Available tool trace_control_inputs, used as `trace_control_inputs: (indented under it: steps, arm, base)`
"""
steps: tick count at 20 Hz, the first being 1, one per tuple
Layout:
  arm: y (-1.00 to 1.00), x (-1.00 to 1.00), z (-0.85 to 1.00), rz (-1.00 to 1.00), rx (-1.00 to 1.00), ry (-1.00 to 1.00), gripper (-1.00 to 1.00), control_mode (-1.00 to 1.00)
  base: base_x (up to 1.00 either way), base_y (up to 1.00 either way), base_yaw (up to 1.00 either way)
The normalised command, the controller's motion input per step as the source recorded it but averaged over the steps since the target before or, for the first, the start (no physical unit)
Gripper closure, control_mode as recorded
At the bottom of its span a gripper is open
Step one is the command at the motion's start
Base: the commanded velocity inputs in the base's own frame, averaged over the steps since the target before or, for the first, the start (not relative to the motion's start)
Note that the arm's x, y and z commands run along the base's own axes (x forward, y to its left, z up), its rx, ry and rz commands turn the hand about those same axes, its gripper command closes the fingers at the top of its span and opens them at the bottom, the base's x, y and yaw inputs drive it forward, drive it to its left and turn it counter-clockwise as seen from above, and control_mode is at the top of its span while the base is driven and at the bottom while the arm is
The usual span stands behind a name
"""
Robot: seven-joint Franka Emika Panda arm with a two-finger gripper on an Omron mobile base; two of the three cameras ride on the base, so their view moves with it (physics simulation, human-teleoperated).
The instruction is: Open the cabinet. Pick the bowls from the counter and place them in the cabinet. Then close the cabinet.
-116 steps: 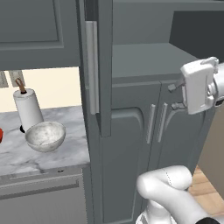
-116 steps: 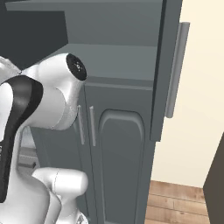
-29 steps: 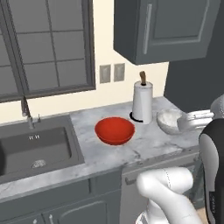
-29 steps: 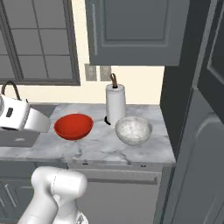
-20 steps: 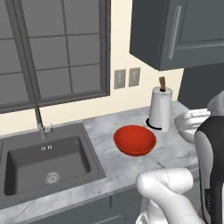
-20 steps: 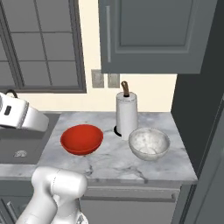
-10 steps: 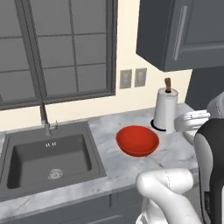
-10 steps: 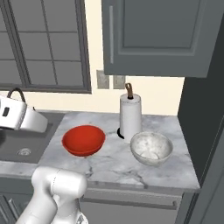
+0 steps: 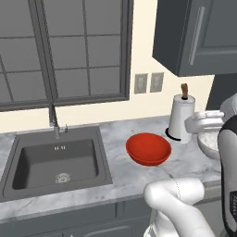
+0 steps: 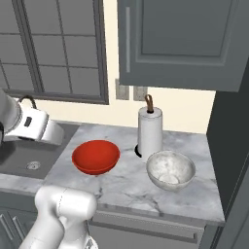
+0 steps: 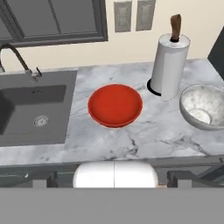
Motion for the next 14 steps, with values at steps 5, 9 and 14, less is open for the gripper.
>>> trace_control_inputs:
  steps: [5,9,14]
  arm:
    - [-0.08,0.31,-0.26,0.06,0.12,0.0,-1.0,-1.0]
    - [0.0,0.17,-0.4,-0.39,0.0,0.18,-1.0,-1.0]
    - [-0.01,0.0,-0.22,-0.54,0.07,0.28,-1.0,-1.0]
  base:
    - [0.0,0.0,0.0]
    - [0.0,0.0,0.0]
    - [0.0,0.0,0.0]
